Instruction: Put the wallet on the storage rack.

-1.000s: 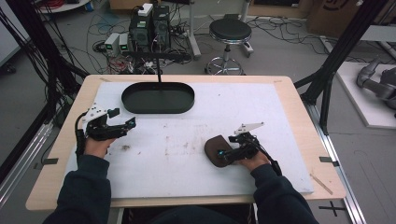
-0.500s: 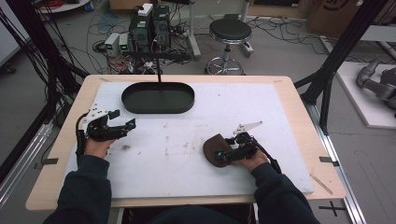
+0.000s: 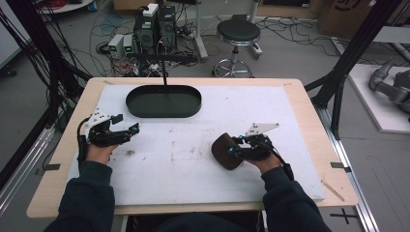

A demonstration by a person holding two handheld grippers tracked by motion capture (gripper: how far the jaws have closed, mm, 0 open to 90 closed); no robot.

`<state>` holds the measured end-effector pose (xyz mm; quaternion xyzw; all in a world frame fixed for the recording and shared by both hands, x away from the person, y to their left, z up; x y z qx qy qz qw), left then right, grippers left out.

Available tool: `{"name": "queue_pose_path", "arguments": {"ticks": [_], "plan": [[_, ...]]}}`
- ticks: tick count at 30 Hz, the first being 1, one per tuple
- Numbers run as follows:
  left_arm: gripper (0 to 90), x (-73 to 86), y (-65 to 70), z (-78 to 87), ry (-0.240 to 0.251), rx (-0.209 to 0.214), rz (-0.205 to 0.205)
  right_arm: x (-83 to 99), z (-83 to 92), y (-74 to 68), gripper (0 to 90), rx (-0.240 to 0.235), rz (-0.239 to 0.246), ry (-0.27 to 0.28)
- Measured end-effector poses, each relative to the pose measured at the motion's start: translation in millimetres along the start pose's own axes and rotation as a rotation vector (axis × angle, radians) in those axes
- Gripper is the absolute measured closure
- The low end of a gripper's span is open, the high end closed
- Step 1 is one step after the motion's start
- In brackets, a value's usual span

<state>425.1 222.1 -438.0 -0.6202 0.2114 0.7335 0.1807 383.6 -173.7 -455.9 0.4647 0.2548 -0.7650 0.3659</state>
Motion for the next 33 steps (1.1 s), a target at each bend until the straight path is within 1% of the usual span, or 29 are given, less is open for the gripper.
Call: {"name": "queue_pose_path", "arguments": {"ticks": [1, 3, 4, 5, 7, 9, 12, 14, 16, 19, 21, 26, 28, 29, 30, 31, 32, 33], "plan": [[20.2, 0.0, -0.6, 0.3, 0.000, -0.001, -0.002, -3.6, 3.3, 4.3, 62.5, 0.039, 0.037, 0.009], [20.2, -0.3, -1.1, 0.6, 0.004, -0.004, 0.002, -7.8, 9.0, 12.7, 63.9, 0.126, 0.101, 0.000], [20.3, -0.4, -1.2, 0.7, 0.004, -0.003, 0.000, -8.5, 10.7, 16.6, 64.3, 0.153, 0.125, -0.008], [20.3, -0.4, -1.2, 0.7, 0.004, -0.003, 0.000, -8.5, 10.7, 16.6, 64.3, 0.153, 0.125, -0.008], [20.3, -0.4, -0.5, 0.4, 0.004, 0.000, -0.001, -8.8, 13.0, 22.9, 64.5, 0.191, 0.156, -0.016], [20.3, -0.2, -0.6, 0.3, 0.003, 0.001, -0.004, -9.1, 12.0, 21.5, 64.3, 0.185, 0.161, -0.013], [20.4, 0.1, -0.4, -0.1, 0.002, 0.002, -0.001, -10.5, 7.7, 14.2, 64.0, 0.147, 0.192, 0.002], [20.3, -0.1, -0.1, 0.0, 0.002, 0.001, -0.002, -10.8, 5.6, 11.6, 63.2, 0.132, 0.198, 0.005], [20.4, -0.5, 0.3, 0.3, 0.005, 0.005, 0.001, -11.1, 4.8, 11.1, 62.3, 0.121, 0.191, 0.014], [20.3, -0.9, 0.5, 0.3, 0.010, 0.006, 0.004, -10.8, 5.4, 10.1, 60.7, 0.096, 0.167, 0.026], [20.3, -0.9, 0.6, 0.2, 0.009, 0.007, 0.004, -10.8, 5.7, 10.6, 60.1, 0.098, 0.164, 0.026], [20.3, -0.7, 1.0, 0.1, 0.008, 0.009, 0.001, -9.6, 5.5, 13.0, 49.2, 0.097, 0.138, 0.037], [20.3, -0.7, 1.1, 0.0, 0.008, 0.010, 0.002, -9.3, 5.8, 13.1, 47.7, 0.089, 0.129, 0.040], [20.3, -0.8, 1.4, 0.0, 0.009, 0.012, 0.003, -9.5, 5.9, 13.5, 45.8, 0.094, 0.125, 0.047], [20.3, -0.8, 1.4, 0.0, 0.009, 0.012, 0.003, -9.5, 5.9, 13.5, 45.8, 0.094, 0.125, 0.047], [20.3, -0.9, 1.4, 0.2, 0.010, 0.013, 0.002, -9.9, 6.6, 14.6, 42.6, 0.090, 0.116, 0.058], [20.3, -0.9, 1.4, 0.3, 0.008, 0.013, 0.000, -9.9, 6.7, 15.3, 40.9, 0.089, 0.118, 0.061], [20.3, -0.9, 1.4, 0.3, 0.010, 0.016, 0.001, -9.8, 6.7, 15.6, 39.7, 0.088, 0.108, 0.063]]}}
Point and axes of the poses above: each handheld gripper's, and its own axes: z roughly backward along the jaws, x roughly out of its underside, y roughly to its right, the point moved 8 cm from there along -z, roughly forward along the jaws, and after that the axes turned 11 degrees about y, right-handed, at the moved point
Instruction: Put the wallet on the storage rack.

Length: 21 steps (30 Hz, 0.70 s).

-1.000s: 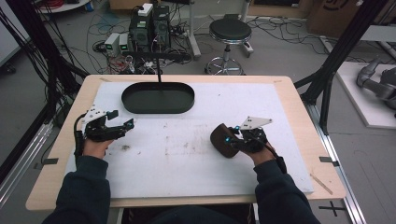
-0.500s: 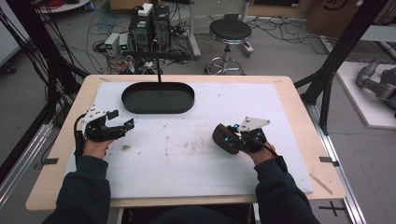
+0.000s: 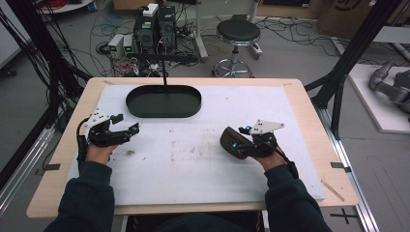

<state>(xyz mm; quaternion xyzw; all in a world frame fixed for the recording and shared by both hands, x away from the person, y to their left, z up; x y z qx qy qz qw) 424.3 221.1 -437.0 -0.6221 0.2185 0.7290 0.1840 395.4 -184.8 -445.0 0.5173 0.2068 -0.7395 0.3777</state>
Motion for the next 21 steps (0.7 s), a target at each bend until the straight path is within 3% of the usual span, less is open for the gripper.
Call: {"name": "queue_pose_path", "arguments": {"ticks": [10, 12, 21], "plan": [[20.3, 0.0, 0.0, 0.1, -0.001, 0.000, 0.000, 7.0, -1.3, 3.8, 40.3, -0.030, -0.045, -0.008], [20.3, 0.0, 0.1, 0.1, -0.001, 0.001, 0.001, 6.3, -0.9, 1.0, 42.4, -0.060, -0.045, 0.000], [20.3, 0.2, 0.1, -0.2, 0.000, 0.000, 0.002, 3.3, 0.4, -3.1, 44.1, -0.078, -0.029, 0.015]]}}
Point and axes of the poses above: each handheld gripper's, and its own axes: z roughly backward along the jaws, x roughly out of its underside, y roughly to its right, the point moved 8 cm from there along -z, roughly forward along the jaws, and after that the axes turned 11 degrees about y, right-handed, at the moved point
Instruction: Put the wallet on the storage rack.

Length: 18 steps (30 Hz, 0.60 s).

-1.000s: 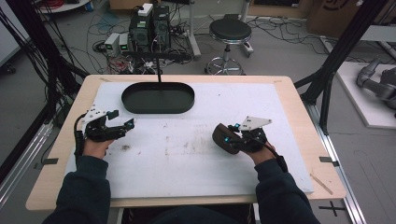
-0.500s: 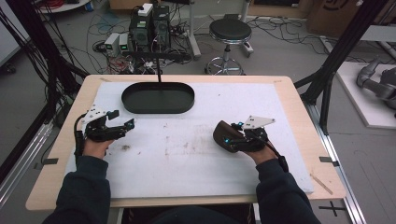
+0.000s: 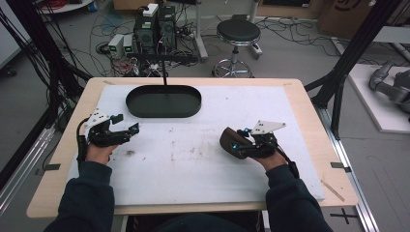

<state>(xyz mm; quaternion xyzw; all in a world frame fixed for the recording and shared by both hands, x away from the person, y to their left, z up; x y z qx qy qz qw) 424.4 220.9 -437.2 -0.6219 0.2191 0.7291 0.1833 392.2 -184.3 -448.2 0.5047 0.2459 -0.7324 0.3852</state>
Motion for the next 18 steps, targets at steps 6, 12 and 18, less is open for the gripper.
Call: {"name": "queue_pose_path", "arguments": {"ticks": [6, 12, 18], "plan": [[20.3, 0.1, 0.2, 0.2, -0.003, 0.000, -0.002, 0.0, -0.8, -2.4, 44.0, -0.012, 0.003, -0.002], [20.3, 0.6, 0.5, -0.1, -0.007, 0.001, -0.006, -0.6, -1.0, -3.8, 44.2, -0.015, 0.014, 0.002], [20.3, 0.6, 0.4, -0.1, -0.006, 0.001, -0.004, -0.5, -0.3, -3.0, 42.2, -0.005, 0.009, 0.001]]}}
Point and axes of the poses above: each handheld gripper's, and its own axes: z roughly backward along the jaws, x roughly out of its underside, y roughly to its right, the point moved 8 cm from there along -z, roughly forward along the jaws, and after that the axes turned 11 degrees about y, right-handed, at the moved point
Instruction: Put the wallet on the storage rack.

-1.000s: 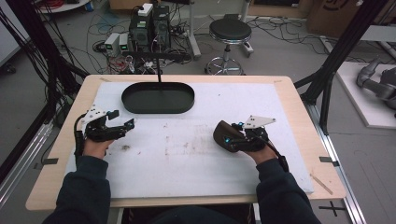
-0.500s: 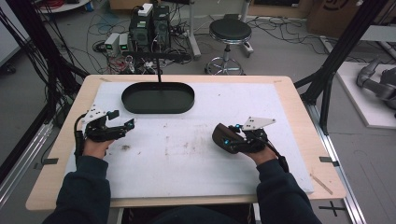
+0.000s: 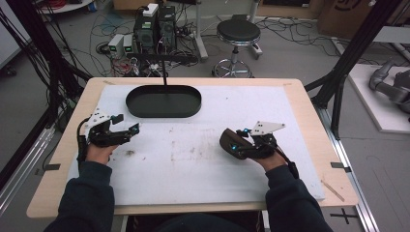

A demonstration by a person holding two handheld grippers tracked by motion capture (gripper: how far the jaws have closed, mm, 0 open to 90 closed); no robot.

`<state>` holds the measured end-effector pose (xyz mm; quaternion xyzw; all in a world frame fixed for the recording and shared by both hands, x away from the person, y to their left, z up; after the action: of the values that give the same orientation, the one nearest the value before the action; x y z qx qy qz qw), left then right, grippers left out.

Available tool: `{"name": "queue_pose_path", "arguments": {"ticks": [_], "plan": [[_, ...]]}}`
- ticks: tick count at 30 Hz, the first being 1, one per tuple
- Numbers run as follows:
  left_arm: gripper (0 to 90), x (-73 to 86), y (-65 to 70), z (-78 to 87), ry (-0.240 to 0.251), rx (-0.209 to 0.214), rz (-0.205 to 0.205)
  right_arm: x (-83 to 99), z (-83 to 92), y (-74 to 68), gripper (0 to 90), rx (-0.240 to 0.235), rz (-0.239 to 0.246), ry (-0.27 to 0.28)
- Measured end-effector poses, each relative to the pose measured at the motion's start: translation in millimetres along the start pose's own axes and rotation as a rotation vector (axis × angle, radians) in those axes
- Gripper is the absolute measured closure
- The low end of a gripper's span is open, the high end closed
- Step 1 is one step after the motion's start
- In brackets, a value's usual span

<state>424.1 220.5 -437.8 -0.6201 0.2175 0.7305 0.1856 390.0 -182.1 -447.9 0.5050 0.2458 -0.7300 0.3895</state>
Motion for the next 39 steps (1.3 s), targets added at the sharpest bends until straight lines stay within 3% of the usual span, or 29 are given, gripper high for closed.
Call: {"name": "queue_pose_path", "arguments": {"ticks": [7, 10, 13, 14, 16, 18, 23, 31, 39], "plan": [[20.3, 0.0, 0.1, 0.0, 0.000, 0.000, 0.000, 1.0, -0.8, 3.7, 34.9, 0.031, 0.003, 0.002], [20.3, 0.0, 0.1, 0.0, 0.000, 0.000, 0.001, 6.5, -2.3, 7.8, 29.5, 0.056, -0.008, -0.026], [20.4, 0.1, -0.1, 0.0, -0.001, 0.000, 0.001, 12.4, -4.3, 9.0, 29.6, 0.052, -0.019, -0.056], [20.3, 0.1, -0.1, 0.1, -0.001, 0.000, 0.001, 18.1, -6.6, 8.7, 32.6, 0.043, -0.029, -0.093], [20.3, 0.2, -0.3, 0.2, -0.002, 0.000, 0.000, 20.6, -7.4, 7.2, 42.0, 0.028, -0.027, -0.114], [20.3, 0.3, -0.3, 0.2, -0.002, -0.001, -0.001, 20.9, -6.9, 4.9, 58.9, 0.007, -0.019, -0.124], [20.3, 0.8, -0.7, 0.2, -0.006, -0.003, -0.003, 18.2, -6.5, 5.0, 63.2, -0.001, -0.032, -0.111], [20.3, -0.4, 1.4, 0.6, 0.006, 0.005, -0.014, -13.2, -11.9, 17.3, 64.1, 0.032, -0.029, -0.017], [20.3, -0.3, 3.6, 0.5, 0.005, 0.026, -0.024, -54.3, -58.4, 34.9, 63.8, -0.002, -0.044, -0.002]]}}
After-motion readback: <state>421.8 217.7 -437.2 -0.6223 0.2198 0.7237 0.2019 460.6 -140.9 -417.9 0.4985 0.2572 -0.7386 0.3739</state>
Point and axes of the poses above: each handheld gripper's, and its own axes: z roughly backward along the jaws, x roughly out of its underside, y roughly to its right, the point moved 8 cm from there along -z, roughly forward along the jaws, and after that the axes turned 11 degrees about y, right-handed, at the moved point
